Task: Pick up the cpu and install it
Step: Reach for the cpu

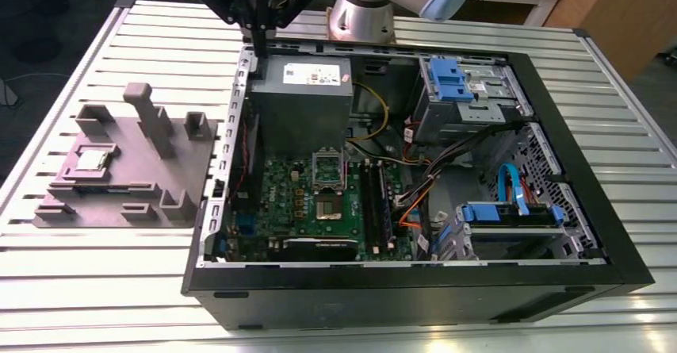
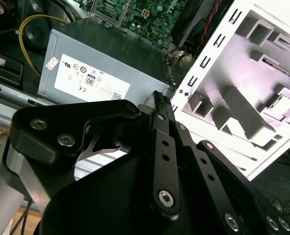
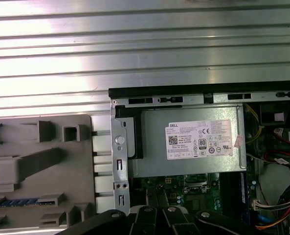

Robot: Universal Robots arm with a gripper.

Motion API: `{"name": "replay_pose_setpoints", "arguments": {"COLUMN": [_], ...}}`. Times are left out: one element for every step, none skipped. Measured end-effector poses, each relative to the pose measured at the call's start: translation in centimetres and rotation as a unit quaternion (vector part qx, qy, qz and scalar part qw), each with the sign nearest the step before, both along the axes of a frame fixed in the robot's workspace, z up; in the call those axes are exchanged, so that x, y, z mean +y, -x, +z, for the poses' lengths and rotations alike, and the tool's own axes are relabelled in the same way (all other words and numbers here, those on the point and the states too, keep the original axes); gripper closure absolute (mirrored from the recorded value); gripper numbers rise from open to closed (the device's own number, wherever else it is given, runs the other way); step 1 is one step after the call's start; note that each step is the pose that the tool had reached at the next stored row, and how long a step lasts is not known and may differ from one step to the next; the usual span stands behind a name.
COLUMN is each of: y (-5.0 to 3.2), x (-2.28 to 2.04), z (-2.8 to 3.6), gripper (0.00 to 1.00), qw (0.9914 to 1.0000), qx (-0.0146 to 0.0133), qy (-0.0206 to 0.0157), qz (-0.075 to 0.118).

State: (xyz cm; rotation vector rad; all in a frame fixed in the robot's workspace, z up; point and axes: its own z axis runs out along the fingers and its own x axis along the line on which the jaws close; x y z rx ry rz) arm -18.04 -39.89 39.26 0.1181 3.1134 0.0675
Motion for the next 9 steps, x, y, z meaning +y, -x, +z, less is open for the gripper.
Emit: {"name": "replay_pose_setpoints", "arguments": {"y": [0.03,0.06,0.08,0.11,0.13,0.16,0.19,0.22,0.25], "x": [0.0,0.0,0.0,0.0,0.0,0.0,0.0,0.0,0.0], "z": [0.0,0.0,0.0,0.0,0.0,0.0,-0.01,-0.01,-0.01], "gripper": [0.9,0.9,0.9,0.9,0.9,0.9,0.9,0.9,0.9], "qw": [1.0,1.0,1.0,1.0,1.0,1.0,1.0,1.0,1.0], "qx": [0.0,0.0,0.0,0.0,0.0,0.0,0.0,0.0,0.0], "qy": [0.0,0.0,0.0,0.0,0.0,0.0,0.0,0.0,0.0], "qz": [0.0,0.0,0.0,0.0,0.0,0.0,0.0,0.0,0.0]}}
